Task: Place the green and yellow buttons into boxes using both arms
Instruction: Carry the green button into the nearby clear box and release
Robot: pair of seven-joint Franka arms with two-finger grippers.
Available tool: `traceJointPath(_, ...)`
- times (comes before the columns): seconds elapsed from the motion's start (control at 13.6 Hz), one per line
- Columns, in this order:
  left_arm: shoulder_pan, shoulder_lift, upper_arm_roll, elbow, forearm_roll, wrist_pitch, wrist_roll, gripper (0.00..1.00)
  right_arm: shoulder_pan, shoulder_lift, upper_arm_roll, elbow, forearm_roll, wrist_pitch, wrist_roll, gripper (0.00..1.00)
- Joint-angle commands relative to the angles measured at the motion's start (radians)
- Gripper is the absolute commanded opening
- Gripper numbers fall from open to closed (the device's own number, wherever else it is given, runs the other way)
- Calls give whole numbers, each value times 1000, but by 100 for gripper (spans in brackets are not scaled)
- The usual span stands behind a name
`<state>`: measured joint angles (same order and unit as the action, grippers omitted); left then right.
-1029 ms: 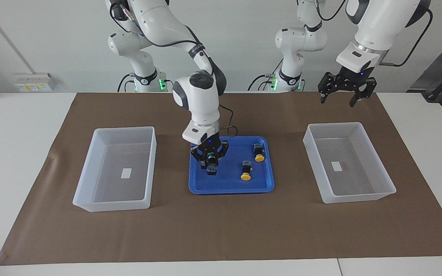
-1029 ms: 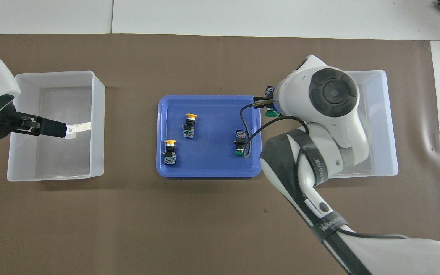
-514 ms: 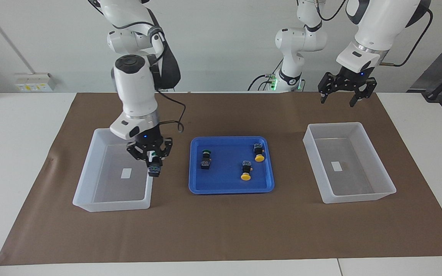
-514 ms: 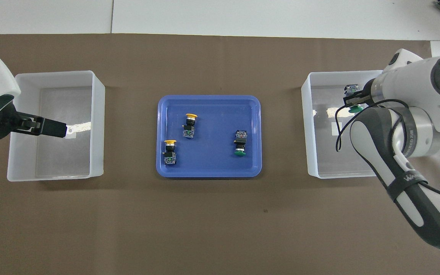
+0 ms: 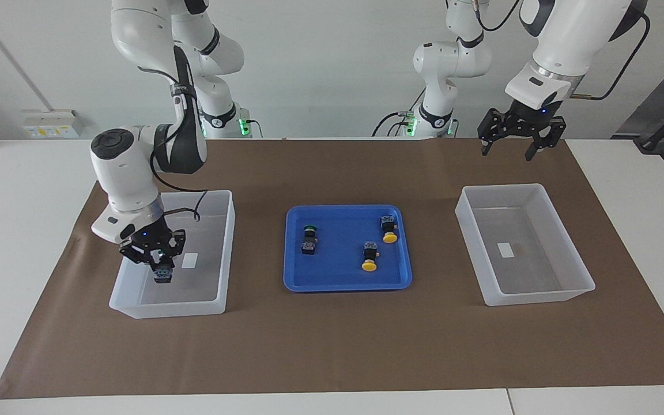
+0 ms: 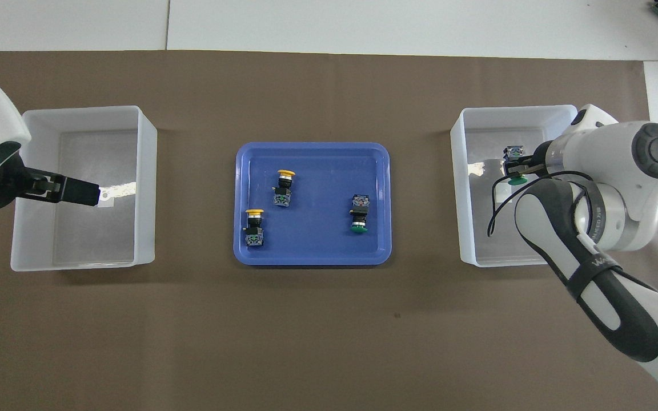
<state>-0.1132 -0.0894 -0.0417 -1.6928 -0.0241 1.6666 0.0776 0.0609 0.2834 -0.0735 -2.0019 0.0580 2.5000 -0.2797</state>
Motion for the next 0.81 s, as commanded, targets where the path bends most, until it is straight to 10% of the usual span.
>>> traceJointPath(0.0, 6, -9, -6, -4, 16, -8, 4, 100, -13, 14, 6, -44, 29, 83, -48, 13)
traceJointPath(0.07, 4, -6, -6, -4, 16, 8, -4, 100, -13, 25, 6, -44, 29, 112, -50, 25)
traceJointPath(0.22, 7, 7, -7, 27, 9, -8, -38, 100, -13, 31, 6, -44, 29, 112, -49, 100)
traceJointPath(0.73, 15, 91, -4, 176, 16, -113, -38, 100, 28, -43, 6, 95, 16, -85, 100, 100)
